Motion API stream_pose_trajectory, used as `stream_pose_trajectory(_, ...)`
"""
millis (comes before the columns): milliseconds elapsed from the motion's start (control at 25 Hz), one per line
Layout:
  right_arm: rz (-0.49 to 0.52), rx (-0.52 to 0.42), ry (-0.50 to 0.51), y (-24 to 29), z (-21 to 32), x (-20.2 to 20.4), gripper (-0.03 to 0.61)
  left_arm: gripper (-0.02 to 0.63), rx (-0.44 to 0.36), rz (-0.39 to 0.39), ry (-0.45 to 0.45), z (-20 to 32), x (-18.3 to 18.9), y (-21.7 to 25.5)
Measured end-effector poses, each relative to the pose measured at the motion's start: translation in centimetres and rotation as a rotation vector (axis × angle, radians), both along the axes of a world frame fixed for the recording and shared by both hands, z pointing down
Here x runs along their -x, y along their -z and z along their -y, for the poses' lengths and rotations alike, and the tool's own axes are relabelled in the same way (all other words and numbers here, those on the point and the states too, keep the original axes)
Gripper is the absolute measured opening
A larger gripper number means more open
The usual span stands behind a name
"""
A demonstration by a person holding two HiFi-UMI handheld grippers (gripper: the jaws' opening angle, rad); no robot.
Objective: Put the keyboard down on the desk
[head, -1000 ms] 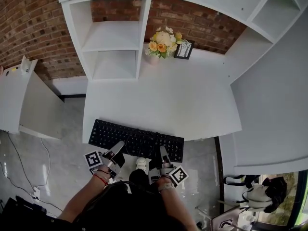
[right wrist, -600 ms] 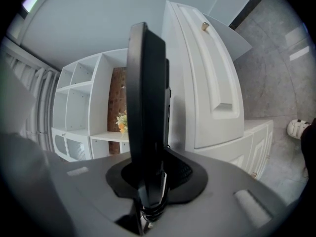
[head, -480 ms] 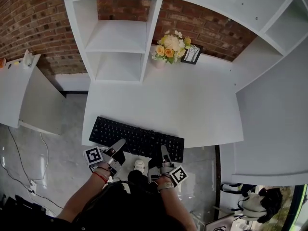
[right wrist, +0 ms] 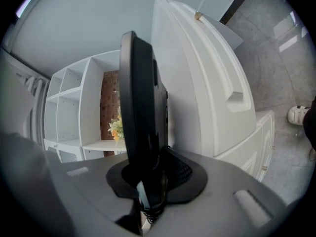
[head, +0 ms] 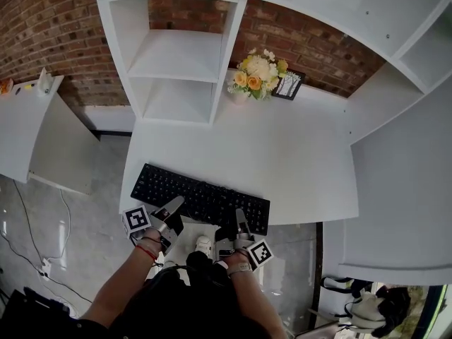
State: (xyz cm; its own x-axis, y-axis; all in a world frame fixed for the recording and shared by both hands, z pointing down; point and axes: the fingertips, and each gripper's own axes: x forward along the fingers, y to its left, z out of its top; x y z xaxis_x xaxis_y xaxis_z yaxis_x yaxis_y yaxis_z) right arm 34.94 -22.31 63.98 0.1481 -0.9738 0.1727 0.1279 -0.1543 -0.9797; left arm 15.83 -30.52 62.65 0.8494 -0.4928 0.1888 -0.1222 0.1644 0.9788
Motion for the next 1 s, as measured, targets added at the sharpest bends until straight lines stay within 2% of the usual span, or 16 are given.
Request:
stream_pose_trajectory(320, 0.022, 0.035, -0.036, 0.2, 2.1, 0.1, 0.069, 0.081, 0.029, 0.007, 0.030, 1.9, 0.2, -0.2)
stream_pose_trajectory(520, 0.037, 0.062, -0.060, 0.4, 2.8, 0.3, 0.071, 0.088, -0.005, -0.001, 0.007, 2.4, 0.0, 0.1)
stream_pose_trajectory(720, 0.063, 0.060, -0.091, 0.1, 3.0, -0.2, 0.072, 0.186, -0.115, 0.041, -0.107, 1.5, -0.7, 1.7)
stream_pose_trajectory(840, 0.060, 0.070, -0.099, 0.3, 3.1, -0.1, 0.072, 0.204, -0.187, 0.056, -0.201, -0.4, -1.3, 2.4)
stream_pose_trajectory(920, 0.057, 0.070, -0.095, 0.3, 3.3, -0.1, 0.072, 0.209, -0.249, 0.102, -0.280, -2.0, -1.9, 2.6)
stream_pose_trajectory(1000, 0.053, 0.073, -0.090, 0.2, 3.3, -0.2, 0.072, 0.206, -0.333, 0.200, -0.366, -3.4, -2.6, 2.1)
